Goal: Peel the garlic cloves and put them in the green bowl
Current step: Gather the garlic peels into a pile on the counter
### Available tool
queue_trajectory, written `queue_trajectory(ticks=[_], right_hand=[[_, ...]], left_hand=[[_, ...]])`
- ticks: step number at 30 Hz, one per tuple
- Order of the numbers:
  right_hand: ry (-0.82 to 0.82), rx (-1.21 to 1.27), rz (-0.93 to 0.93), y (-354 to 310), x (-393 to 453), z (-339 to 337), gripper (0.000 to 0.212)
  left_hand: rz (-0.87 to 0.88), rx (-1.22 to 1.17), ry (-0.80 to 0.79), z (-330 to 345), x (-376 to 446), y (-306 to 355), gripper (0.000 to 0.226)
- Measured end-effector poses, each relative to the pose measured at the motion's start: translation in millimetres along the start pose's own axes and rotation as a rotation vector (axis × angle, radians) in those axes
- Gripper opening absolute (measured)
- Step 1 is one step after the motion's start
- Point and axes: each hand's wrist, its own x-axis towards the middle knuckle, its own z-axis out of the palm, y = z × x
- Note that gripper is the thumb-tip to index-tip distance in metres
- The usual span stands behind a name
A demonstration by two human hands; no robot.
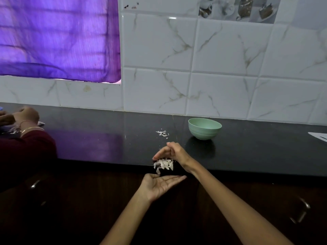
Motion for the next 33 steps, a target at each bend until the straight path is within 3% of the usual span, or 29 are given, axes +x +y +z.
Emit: queue_trajectory(ticks=[3, 6, 11, 17, 21, 26, 33], right_hand=[[0.048, 0.122, -0.004, -3, 1, -3, 0.061], [0.077, 0.049, 0.003, -4, 10, 1, 0.060], [0.018, -0.052, -0.004, -6, 6, 8, 0.060], [-0.089, 0.071, -0.032, -7, -14, 11, 0.062], [-0.033, 0.187, 0.001, -9, -7, 7, 0.061], [-0.002, 0.068, 0.013, -10, 2, 11, 0.062], [-0.074, 0.139, -0.001, -14, -20, 18, 0.062]], left_hand=[[-0.008, -0.008, 0.022, 2, -1, 0, 0.063], [0.001, 0.032, 0.057, 4, -1, -2, 0.060], [0.022, 0.075, 0.076, 5, -1, -3, 0.060], [0.039, 0.088, 0.103, 1, 5, -2, 0.063], [0.042, 0.065, 0.083, 5, 4, -3, 0.059], [0.040, 0.045, 0.084, 6, 2, -1, 0.063], [0.029, 0.057, 0.041, -2, 4, 1, 0.062]])
